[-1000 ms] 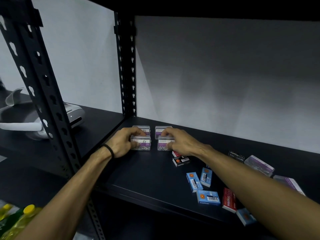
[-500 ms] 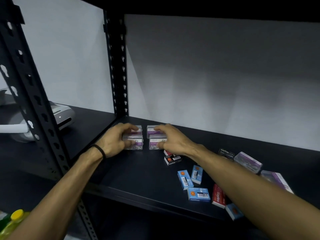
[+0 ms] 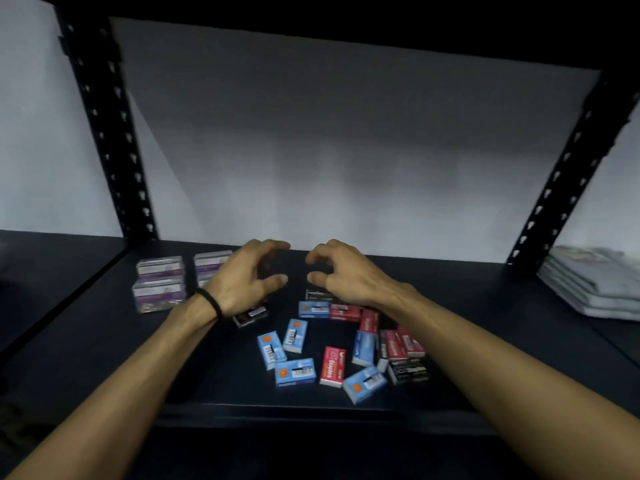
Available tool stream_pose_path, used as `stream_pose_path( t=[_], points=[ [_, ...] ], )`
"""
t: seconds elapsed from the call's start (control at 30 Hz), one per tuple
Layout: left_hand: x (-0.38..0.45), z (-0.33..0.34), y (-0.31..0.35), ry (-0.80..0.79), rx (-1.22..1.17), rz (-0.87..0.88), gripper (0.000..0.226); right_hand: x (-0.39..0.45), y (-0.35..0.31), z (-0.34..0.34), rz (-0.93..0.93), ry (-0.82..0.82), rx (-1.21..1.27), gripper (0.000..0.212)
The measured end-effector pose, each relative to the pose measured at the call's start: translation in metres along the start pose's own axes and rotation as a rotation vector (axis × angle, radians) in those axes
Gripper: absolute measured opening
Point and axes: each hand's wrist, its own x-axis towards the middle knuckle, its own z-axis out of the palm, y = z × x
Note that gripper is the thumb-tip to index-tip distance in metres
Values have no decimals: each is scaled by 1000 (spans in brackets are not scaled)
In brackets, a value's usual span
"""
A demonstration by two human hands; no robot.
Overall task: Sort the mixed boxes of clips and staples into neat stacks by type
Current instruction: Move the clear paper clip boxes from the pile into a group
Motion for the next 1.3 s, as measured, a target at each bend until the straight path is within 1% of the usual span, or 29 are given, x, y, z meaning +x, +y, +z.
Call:
stream_pose_path(
  t=[0.07,0.2,0.4,0.5,0.6,0.63,0.73,0.83,0.9,1.0,1.1,1.2,1.3],
  points=[
    [10,24,16,-47,0,55,54,-18,20,-9,47,14,19,36],
    [29,61,41,-170,-17,107,56,-49,57,-25,125,53,18,33],
    [57,101,74,-292,49,137,57,-86,96,-39,287,145,-35,27],
    [66,114,85,-364,124,145,60,-99,104,-37,383,151,-136,36],
    [73,125,88,-429,173,144,63,-109,108,-30,465,128,-247,59],
    [75,127,88,-448,186,141,64,-111,109,-27,489,116,-263,64],
    [79,132,86,-498,239,132,62,-115,110,-20,542,97,-283,64],
    [81,133,83,-523,267,136,59,-116,109,-20,583,79,-223,55],
    [82,132,83,-518,249,126,60,-116,111,-24,604,44,-158,47],
    [83,131,85,-506,223,96,66,-118,117,-32,614,19,-65,45],
    [84,130,89,-499,202,89,60,-121,122,-38,575,3,27,46],
    [84,130,90,-476,144,76,50,-122,127,-40,513,41,45,53],
    [81,132,91,-453,64,58,49,-124,132,-37,434,103,-4,60]
  ],
)
